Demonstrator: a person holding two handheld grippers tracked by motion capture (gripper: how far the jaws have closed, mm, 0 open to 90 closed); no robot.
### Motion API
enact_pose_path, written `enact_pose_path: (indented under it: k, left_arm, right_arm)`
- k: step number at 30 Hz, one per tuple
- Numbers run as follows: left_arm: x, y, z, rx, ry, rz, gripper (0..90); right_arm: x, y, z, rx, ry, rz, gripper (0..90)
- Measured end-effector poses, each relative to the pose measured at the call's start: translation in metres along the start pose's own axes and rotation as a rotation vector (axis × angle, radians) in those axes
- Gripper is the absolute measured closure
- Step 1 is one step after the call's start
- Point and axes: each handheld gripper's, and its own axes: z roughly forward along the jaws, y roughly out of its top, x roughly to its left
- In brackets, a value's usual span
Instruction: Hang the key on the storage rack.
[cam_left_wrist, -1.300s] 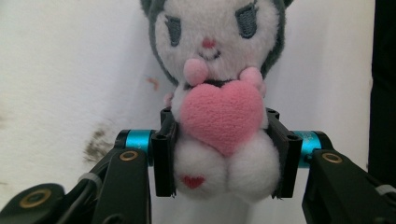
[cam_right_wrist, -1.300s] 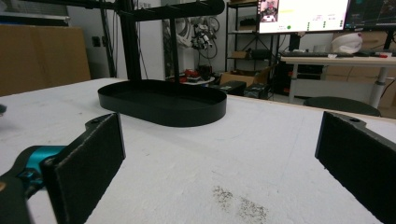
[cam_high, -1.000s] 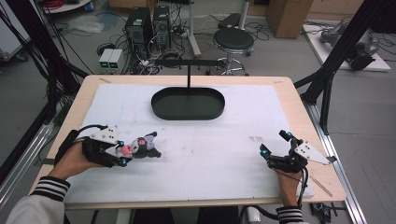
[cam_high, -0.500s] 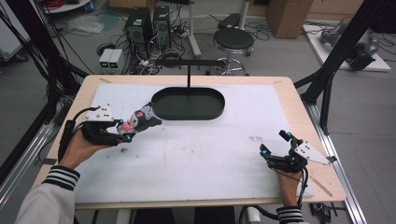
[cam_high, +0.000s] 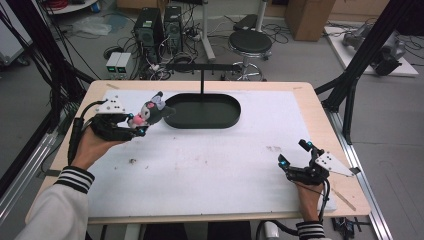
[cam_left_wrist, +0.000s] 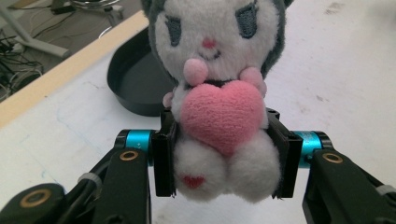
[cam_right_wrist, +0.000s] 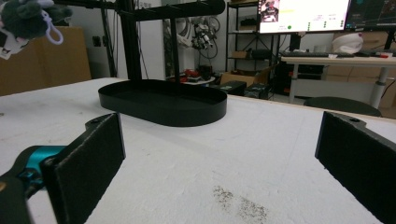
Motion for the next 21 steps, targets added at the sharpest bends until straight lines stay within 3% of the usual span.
enact_pose_path:
  k: [10,21]
  left_arm:
    - [0.009,0.026,0.012,-0.024,0.068,-0.042,54.1]
    - [0.019,0.043,0.023,-0.034,0.154,-0.088,54.1]
  right_arm:
    - [0.000,0.000,0.000,0.000,0.002,0.001,0.5]
    - [-0.001,0.000,0.000,-0.003,0.000,-0.002,0.5]
